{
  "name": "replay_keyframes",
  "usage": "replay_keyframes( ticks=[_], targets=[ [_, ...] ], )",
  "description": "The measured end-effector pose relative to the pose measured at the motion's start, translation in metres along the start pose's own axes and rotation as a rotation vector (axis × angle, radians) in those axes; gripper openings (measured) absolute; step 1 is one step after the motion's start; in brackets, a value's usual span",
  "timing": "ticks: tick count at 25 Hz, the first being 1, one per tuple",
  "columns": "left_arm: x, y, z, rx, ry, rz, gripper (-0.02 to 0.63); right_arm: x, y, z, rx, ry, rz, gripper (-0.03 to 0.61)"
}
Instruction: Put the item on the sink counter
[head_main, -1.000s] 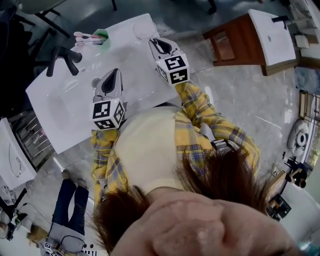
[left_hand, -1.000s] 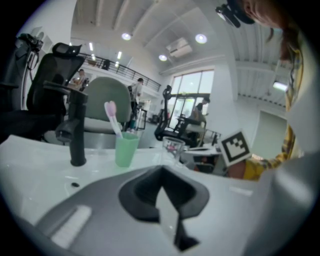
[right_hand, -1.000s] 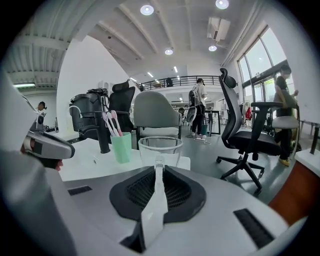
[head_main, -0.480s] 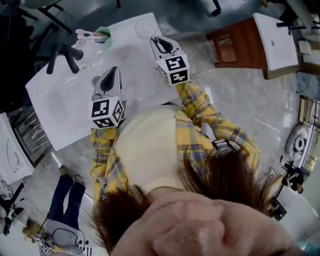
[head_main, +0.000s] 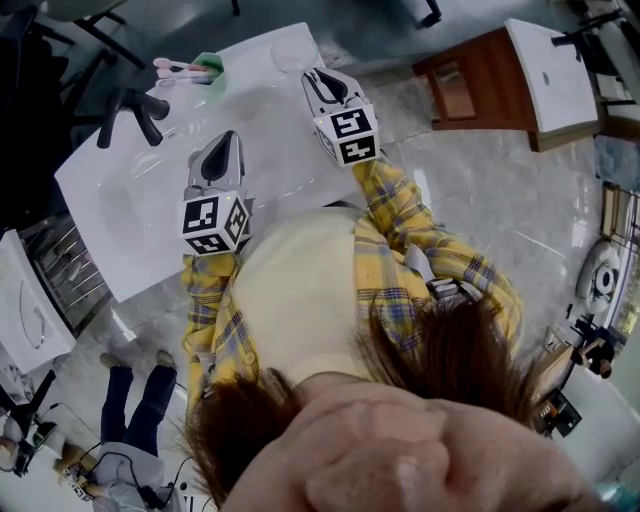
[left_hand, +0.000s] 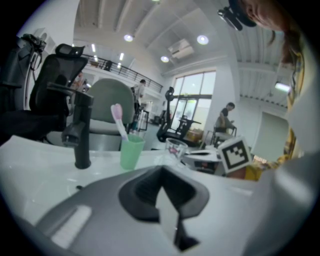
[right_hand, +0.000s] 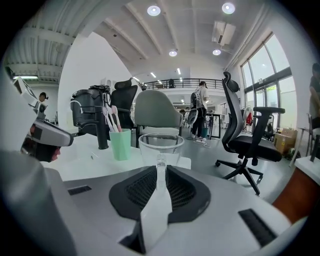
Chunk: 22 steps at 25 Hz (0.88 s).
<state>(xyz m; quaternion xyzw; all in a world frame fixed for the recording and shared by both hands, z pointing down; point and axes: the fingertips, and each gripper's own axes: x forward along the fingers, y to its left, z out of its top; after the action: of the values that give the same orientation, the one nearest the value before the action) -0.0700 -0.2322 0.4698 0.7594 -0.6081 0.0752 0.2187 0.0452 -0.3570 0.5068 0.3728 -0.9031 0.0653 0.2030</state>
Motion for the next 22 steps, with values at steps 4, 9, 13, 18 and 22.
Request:
replay_keyframes(
  ticks=[4,9,13,18,22],
  targets=[
    [-0.006,0.000,0.002,0.005,-0.011,-0.011,0.006,-0.002,0.004,-0.004,-0.006,0.030,-0.003,0.040],
    [-0.012,0.002,0.003,0.009,-0.017,-0.026,0.006,-0.009,0.004,0.000,-0.001,0.031,-0.046,0.083],
    [-0.018,0.000,0.002,0.019,-0.020,-0.048,0.006,-0.021,0.004,0.003,-0.003,0.025,-0.081,0.083],
    [-0.024,0.000,0.002,0.024,-0.025,-0.072,0.006,-0.034,0.007,0.005,-0.001,0.019,-0.121,0.083],
    [-0.030,0.000,0.002,0.025,-0.028,-0.086,0.006,-0.047,0.014,0.003,0.011,0.017,-0.142,0.083]
  ],
)
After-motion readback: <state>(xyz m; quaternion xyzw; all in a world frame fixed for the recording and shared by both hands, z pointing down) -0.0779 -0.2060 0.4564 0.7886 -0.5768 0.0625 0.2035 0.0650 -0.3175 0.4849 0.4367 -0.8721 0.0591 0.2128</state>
